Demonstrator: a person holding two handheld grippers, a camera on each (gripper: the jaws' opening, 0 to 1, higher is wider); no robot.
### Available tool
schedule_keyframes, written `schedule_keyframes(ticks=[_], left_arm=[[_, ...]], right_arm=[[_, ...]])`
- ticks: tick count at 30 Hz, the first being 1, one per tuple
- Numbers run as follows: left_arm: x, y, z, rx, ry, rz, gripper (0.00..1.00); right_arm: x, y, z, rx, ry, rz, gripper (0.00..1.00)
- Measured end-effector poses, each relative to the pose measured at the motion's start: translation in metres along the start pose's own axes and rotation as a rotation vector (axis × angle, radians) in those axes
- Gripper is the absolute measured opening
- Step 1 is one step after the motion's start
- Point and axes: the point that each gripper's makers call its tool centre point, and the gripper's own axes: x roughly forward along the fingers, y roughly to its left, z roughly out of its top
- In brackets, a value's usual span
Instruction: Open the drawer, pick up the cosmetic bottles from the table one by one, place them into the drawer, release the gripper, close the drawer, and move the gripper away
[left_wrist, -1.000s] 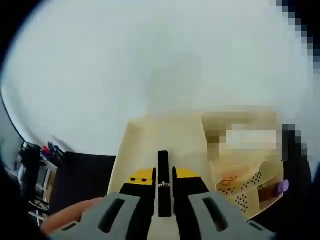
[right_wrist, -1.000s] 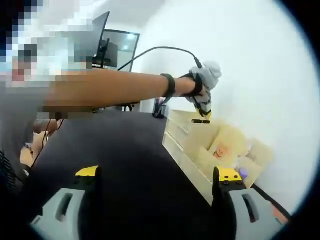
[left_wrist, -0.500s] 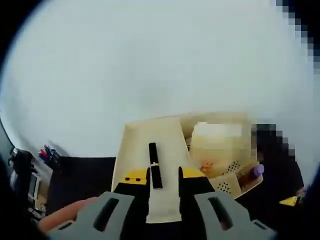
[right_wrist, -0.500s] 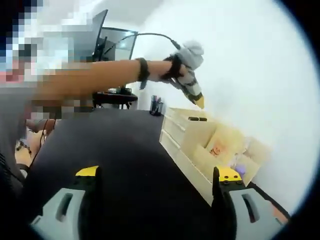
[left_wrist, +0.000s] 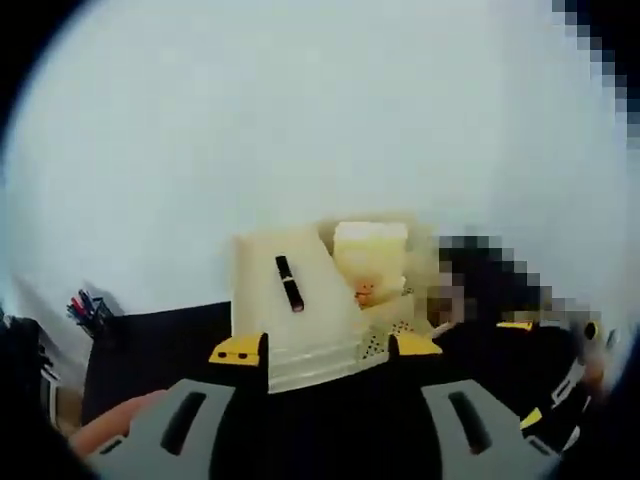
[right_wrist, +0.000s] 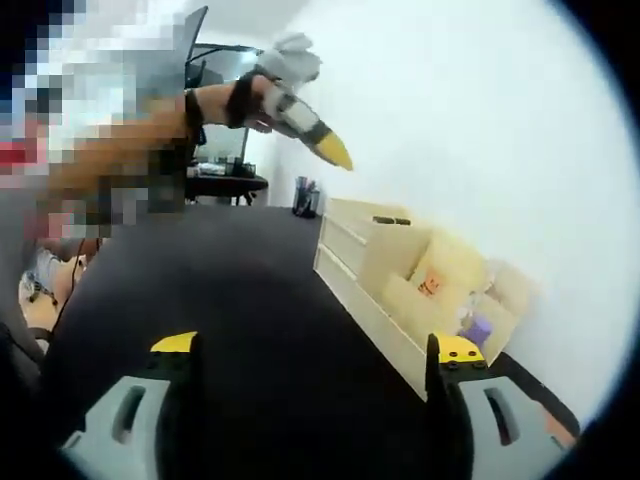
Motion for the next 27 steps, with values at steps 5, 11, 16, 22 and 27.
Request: schedule_keyframes(ticks=[5,11,16,22,27], left_arm=[[-0.014,0.012,-0.012,0.056,-0.007,0.03,0.55],[-0.022,-0.003,-0.022,0.124,-0.035,-0.063,0.72],[-0.027,-0.006,-0.032,0.22,-0.055,-0.1,0.86],[-0.039,-0.003,-0.043,0.222,-0.101,-0.16,0.96],[-0.045,0.0,-0.055,0.215,-0.135,-0.2,0.96]], right_arm=[[-0.004,-0.004,0.004,0.032,-0.005,-0.009,0.88],[-0.011,-0.006,0.0,0.118,0.003,-0.032,0.92],[-0.021,-0.007,-0.003,0.117,0.019,-0.079,0.93],[-0.039,-0.009,0.003,0.096,0.036,-0.128,0.93],[-0.053,-0.003,0.003,0.081,0.043,-0.156,0.93]])
